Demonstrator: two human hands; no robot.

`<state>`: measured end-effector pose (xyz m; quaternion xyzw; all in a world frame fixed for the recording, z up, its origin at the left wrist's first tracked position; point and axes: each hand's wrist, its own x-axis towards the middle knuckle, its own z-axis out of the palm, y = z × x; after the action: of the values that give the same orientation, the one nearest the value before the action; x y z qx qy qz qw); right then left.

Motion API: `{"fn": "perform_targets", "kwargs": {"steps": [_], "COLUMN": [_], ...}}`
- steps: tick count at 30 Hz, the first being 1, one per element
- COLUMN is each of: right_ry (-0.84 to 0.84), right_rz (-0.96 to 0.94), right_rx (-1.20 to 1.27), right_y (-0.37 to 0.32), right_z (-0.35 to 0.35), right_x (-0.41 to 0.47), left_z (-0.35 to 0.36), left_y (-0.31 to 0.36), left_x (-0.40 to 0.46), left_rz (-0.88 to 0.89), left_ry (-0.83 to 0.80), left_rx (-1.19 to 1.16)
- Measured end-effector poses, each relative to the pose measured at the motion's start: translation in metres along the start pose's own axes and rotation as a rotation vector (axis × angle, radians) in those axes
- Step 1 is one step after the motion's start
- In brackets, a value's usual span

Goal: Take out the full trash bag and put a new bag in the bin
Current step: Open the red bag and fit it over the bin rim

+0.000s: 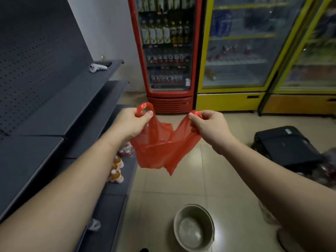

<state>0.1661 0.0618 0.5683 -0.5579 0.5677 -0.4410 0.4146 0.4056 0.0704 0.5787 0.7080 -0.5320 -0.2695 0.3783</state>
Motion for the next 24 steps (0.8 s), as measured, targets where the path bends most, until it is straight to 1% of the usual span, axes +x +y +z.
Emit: {"fn": "perform_targets", "kwargs": {"steps": [3,5,10,15,21,24], "right_ry": [0.027,0.047,0.086,0.138,0.166,0.176], "right_rz": [0.045,0.090,0.183,0.263,0.348,0.381], "right_rx": [-0.034,-0.060,-0.144,-0.227,-0.298,-0.299], "right_y": [0.030,0.050,0.107,0.170,0.269,0.311], "right_z": [-0.030,-0.044,-0.063,-0.055,-0.021,-0.007], "right_x": [-0.018,-0.030,-0.061,-0.089,-0.112,-0.117], "left_z": [0.038,0.057,0.100,0.143,0.196,0.218], "left_y": [-0.008,-0.018,-0.057,-0.115,-0.209,-0.249], "left_x": [-0.034,-0.052,-0.093,-0.117,-0.130,-0.136], "left_rz": [-0.015,-0.023,-0.075,-0.129,-0.168,-0.177], "left_ry": [-0.084,-0.100,-0.188,-0.311,-0.408,-0.429], "left_rx": [0.029,0.040,-0.004,-0.100,-0.109,-0.099]}}
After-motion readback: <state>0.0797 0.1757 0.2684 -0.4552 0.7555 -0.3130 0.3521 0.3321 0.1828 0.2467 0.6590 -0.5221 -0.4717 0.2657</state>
